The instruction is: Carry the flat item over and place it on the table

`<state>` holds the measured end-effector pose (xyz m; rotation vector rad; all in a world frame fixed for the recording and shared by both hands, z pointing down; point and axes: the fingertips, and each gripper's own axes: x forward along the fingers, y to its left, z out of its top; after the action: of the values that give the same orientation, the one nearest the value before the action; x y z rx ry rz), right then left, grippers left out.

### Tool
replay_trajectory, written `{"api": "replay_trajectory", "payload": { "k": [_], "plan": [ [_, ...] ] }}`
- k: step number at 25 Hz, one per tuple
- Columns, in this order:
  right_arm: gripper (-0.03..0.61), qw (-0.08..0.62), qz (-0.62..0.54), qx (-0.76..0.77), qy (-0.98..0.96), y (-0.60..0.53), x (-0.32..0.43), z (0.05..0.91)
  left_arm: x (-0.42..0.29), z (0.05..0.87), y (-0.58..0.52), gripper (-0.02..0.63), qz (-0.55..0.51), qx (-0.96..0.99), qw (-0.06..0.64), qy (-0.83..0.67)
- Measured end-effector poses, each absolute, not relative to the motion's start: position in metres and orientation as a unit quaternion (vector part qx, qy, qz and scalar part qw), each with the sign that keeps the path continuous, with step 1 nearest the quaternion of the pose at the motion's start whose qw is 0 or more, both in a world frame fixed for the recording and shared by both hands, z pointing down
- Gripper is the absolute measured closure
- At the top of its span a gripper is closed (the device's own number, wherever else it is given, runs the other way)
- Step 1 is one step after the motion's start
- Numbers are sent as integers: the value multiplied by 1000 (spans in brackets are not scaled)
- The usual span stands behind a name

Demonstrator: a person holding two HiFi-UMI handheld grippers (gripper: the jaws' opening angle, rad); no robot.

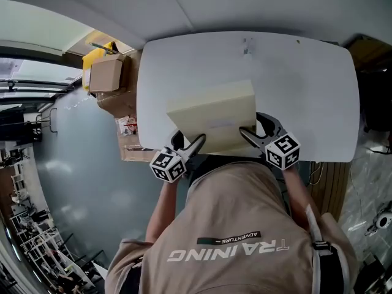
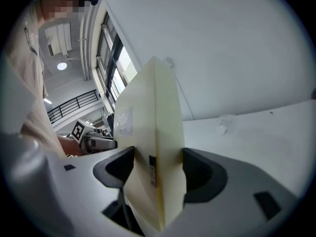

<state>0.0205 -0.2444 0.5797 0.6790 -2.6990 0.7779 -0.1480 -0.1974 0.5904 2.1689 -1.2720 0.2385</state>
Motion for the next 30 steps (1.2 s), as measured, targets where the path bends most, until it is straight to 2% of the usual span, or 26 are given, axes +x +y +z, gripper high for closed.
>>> {"api": "replay_trajectory", "payload": {
  "k": [11, 20, 30],
  "plan": [
    [273, 159, 274, 241, -918, -258, 6, 589, -166, 607, -221, 275, 94, 830, 330, -440],
    [273, 175, 315, 253, -898, -294, -11, 616, -183, 637, -253, 275, 78, 800, 409, -431],
    [273, 176, 369, 261, -874, -326, -19, 652, -195, 666, -289, 276, 71, 775, 460, -428]
  ]
}}
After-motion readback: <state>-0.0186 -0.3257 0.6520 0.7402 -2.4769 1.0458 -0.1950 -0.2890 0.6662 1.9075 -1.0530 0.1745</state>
